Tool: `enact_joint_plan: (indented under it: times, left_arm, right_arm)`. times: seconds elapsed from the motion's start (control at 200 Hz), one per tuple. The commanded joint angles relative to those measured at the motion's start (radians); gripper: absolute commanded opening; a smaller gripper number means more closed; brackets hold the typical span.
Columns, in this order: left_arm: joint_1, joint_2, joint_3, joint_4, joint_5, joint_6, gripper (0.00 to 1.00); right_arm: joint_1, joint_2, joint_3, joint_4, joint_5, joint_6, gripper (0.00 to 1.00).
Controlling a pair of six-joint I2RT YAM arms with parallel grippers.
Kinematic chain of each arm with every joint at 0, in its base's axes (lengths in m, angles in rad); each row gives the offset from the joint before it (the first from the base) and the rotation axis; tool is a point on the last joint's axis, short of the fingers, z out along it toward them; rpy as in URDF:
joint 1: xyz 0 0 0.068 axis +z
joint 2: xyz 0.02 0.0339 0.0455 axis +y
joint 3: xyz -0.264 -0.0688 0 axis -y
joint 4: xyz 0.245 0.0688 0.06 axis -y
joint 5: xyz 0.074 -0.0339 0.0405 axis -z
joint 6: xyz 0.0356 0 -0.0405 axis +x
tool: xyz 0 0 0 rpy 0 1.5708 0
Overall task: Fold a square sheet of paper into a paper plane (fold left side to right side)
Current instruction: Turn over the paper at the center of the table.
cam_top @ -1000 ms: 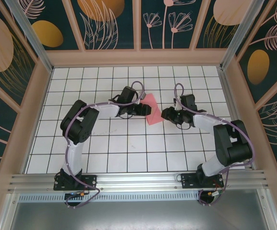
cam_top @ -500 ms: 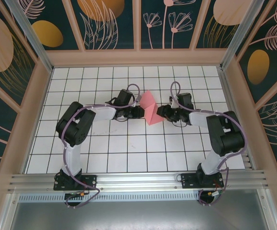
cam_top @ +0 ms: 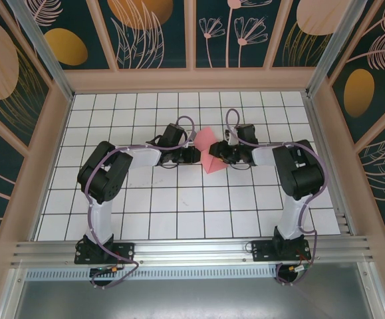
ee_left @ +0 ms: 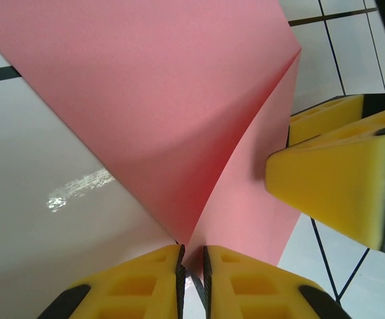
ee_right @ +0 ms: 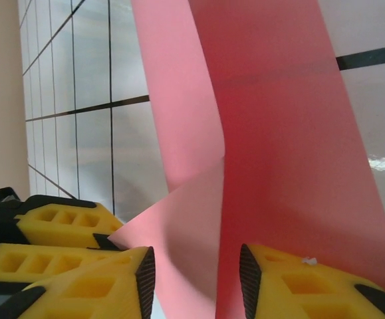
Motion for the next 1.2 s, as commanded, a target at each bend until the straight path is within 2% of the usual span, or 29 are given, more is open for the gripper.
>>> enact_joint_plan:
  times: [0.0, 0.075, 0.17, 0.295, 0.425, 0.596, 0.751, 0.826, 1.071, 1.191]
  left_arm:
    - [0.011, -0.05, -0.017, 0.008, -0.015, -0.002, 0.24]
    - [0.028, -0.088, -0.048, 0.035, 0.005, -0.007, 0.39]
    - [0.081, -0.188, -0.155, 0.164, 0.077, -0.071, 0.6]
    - [0.153, -0.345, -0.296, 0.269, 0.129, -0.146, 0.81]
    - [0.185, -0.495, -0.399, 0.352, 0.153, -0.224, 0.98]
    - [0.187, -0.616, -0.47, 0.53, 0.247, -0.375, 0.98]
    - [0.184, -0.607, -0.509, 0.802, 0.358, -0.58, 0.99]
    - [0.176, -0.596, -0.512, 0.893, 0.38, -0.639, 0.98]
    - [0.12, -0.56, -0.475, 0.979, 0.406, -0.69, 0.93]
    - [0.111, -0.542, -0.463, 0.966, 0.401, -0.682, 0.82]
  right_arm:
    - [0.015, 0.019, 0.039, 0.044, -0.048, 0.001, 0.34]
    - [0.014, -0.004, 0.024, 0.06, -0.043, 0.006, 0.2]
    - [0.006, -0.068, -0.002, 0.084, -0.045, 0.007, 0.06]
    - [-0.004, -0.17, -0.014, 0.099, -0.058, 0.001, 0.04]
    - [-0.02, -0.281, -0.034, 0.174, -0.095, 0.064, 0.04]
    - [-0.015, -0.394, -0.077, 0.379, -0.14, 0.259, 0.05]
    - [0.025, -0.458, -0.07, 0.445, -0.137, 0.353, 0.06]
    - [0.051, -0.472, -0.07, 0.47, -0.134, 0.386, 0.06]
    - [0.125, -0.47, -0.065, 0.513, -0.112, 0.453, 0.06]
    - [0.143, -0.458, -0.066, 0.548, -0.117, 0.485, 0.06]
